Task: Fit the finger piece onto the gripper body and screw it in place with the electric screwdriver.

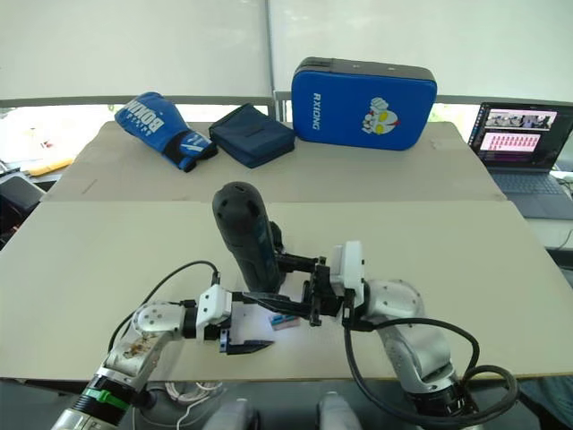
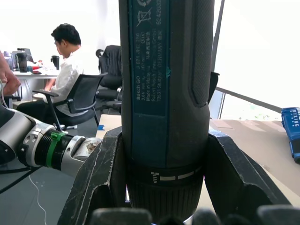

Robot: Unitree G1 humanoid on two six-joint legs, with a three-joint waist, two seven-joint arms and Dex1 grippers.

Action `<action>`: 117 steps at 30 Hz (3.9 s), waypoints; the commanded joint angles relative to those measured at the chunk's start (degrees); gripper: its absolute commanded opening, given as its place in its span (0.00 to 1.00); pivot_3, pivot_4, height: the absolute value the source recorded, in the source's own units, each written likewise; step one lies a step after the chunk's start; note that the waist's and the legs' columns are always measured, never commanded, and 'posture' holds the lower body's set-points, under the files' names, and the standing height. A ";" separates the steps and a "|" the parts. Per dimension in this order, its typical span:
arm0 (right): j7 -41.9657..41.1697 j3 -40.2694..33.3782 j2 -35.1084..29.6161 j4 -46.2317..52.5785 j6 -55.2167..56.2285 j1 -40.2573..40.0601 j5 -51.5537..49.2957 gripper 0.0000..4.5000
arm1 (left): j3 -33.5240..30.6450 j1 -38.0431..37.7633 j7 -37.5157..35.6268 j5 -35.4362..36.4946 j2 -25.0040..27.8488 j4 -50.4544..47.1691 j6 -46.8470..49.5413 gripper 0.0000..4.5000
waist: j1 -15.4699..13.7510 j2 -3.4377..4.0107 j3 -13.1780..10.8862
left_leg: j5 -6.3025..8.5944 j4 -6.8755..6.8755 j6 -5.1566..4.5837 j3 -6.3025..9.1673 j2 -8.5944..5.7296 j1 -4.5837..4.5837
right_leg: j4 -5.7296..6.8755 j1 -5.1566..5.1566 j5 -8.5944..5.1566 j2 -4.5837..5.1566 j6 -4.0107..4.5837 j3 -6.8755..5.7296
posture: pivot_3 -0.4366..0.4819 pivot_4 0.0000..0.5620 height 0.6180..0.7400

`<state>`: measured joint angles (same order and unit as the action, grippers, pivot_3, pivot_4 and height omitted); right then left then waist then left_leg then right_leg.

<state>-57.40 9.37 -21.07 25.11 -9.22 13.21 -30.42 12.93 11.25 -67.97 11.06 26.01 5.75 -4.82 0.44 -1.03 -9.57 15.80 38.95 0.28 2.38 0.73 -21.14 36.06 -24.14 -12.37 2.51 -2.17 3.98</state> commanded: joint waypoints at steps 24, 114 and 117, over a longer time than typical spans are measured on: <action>-1.08 -1.74 -1.35 -2.14 4.66 -1.10 0.34 0.42 | 2.85 0.21 0.44 -0.71 -2.32 1.58 1.10 0.99 | -0.51 0.01 0.01 | 0.00 0.03 0.00 0.00 -0.01 0.00 | 0.00 0.01 0.00 0.01 -0.01 0.00 | 0.48 0.27 1.00; -2.19 -0.61 -2.58 -2.30 2.39 -1.94 0.03 0.42 | 3.94 -0.84 1.85 -0.40 -2.17 -1.24 4.71 0.99 | -0.42 0.01 0.02 | 0.00 0.02 0.00 0.00 -0.01 0.00 | 0.00 0.01 0.01 0.00 -0.01 0.00 | 0.48 0.27 1.00; -2.35 -0.80 -2.93 -2.22 2.02 -1.83 -0.36 0.42 | 3.99 -0.79 1.85 -0.42 -2.23 -1.16 4.67 0.99 | -0.42 0.00 0.03 | 0.00 0.02 0.00 0.00 -0.01 0.00 | 0.00 0.02 0.00 0.00 -0.01 0.00 | 0.48 0.27 1.00</action>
<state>-59.50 9.52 -23.82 20.48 -6.91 10.84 -28.53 14.38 11.42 -65.85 11.14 24.28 4.26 -1.05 0.01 -1.03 -9.55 15.80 38.97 0.28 2.38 0.72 -21.14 36.06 -24.12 -12.37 2.51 -2.18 3.99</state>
